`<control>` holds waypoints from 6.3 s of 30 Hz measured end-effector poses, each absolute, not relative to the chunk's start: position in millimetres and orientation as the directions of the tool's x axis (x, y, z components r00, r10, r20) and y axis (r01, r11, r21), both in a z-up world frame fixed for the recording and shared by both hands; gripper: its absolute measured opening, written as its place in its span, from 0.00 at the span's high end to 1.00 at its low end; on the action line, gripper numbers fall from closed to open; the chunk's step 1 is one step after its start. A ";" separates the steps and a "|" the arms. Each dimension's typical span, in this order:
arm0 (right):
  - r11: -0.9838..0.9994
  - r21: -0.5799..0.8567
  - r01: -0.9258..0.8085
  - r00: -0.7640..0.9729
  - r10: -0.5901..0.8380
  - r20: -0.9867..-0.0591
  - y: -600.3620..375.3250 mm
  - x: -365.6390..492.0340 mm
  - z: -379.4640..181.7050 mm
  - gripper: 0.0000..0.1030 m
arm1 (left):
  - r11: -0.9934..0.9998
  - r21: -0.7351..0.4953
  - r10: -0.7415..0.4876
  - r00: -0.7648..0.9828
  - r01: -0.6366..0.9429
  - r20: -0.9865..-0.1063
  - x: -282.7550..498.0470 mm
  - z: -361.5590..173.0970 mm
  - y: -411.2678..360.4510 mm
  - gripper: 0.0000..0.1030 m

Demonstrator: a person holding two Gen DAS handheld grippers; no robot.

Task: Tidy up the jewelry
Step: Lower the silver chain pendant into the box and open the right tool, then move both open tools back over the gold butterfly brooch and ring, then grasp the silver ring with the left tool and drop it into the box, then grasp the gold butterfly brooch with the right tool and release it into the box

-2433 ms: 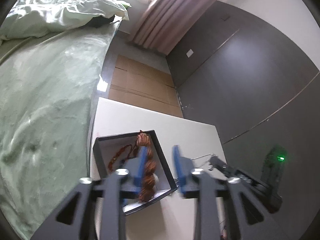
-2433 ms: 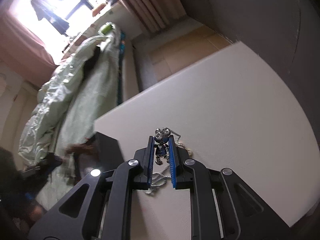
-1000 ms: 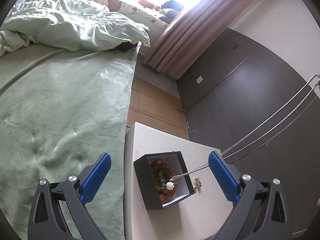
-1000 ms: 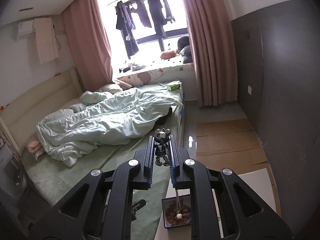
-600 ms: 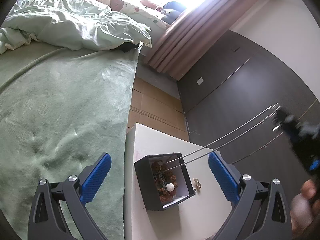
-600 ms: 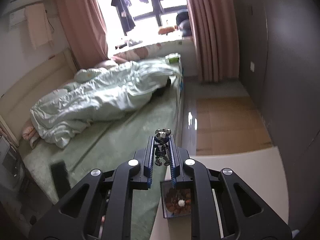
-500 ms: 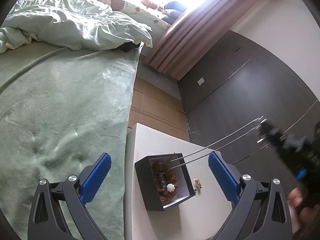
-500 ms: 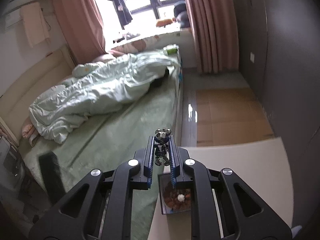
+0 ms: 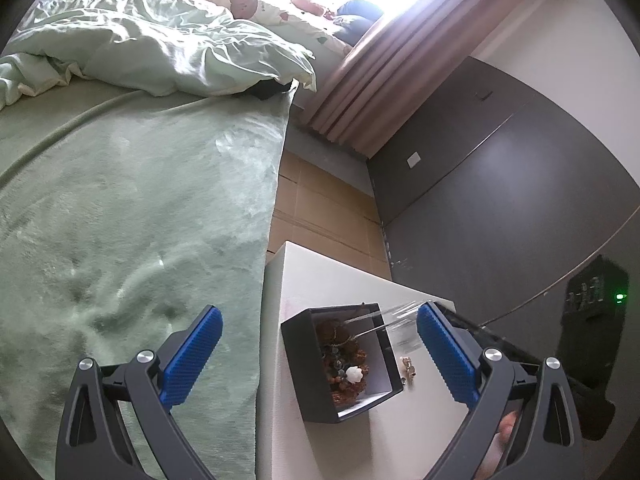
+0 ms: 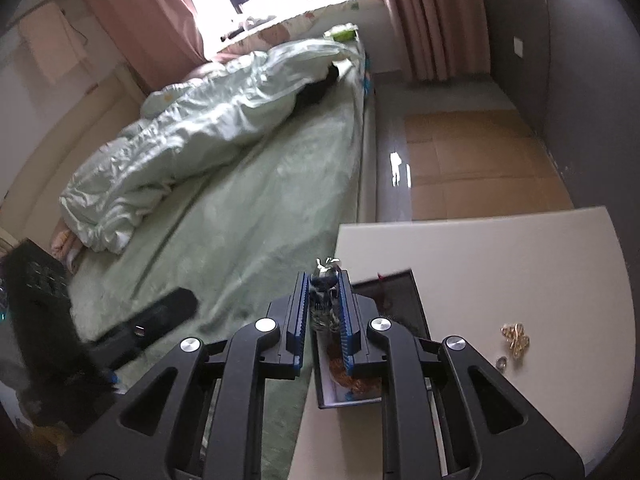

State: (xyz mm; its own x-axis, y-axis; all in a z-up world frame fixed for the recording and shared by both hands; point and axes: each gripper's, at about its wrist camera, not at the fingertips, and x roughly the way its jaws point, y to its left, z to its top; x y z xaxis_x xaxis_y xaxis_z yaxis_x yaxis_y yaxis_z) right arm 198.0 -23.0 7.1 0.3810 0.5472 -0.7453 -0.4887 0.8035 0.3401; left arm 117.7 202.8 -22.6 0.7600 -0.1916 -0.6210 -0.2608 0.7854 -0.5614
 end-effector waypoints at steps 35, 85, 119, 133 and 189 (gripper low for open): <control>0.884 0.454 -0.111 0.492 0.446 -0.748 -268.3 206.2 -32.3 0.27 | 0.946 -0.311 -0.298 0.611 0.090 -0.733 183.6 -51.2 -18.8 0.44; 0.885 0.451 -0.112 0.452 0.449 -0.771 -289.9 228.2 -44.7 0.27 | 0.994 -0.032 -0.087 0.604 0.100 -0.792 213.7 -154.5 -85.9 0.72; 0.925 0.300 -0.235 0.300 0.362 -0.882 -192.5 257.9 -109.7 0.49 | 0.967 -0.253 -0.175 0.683 -0.015 -0.709 187.1 -60.8 13.4 0.91; 0.941 0.107 -0.321 0.345 0.221 -0.912 -137.7 259.5 -128.2 0.57 | 0.951 -0.293 -0.153 0.673 -0.099 -0.724 184.5 -54.7 70.0 0.91; 0.754 0.516 -0.407 0.293 0.642 -0.708 -105.2 210.1 -47.7 0.34 | 0.895 -0.377 -0.133 0.665 -0.238 -0.735 149.1 -46.1 140.3 0.33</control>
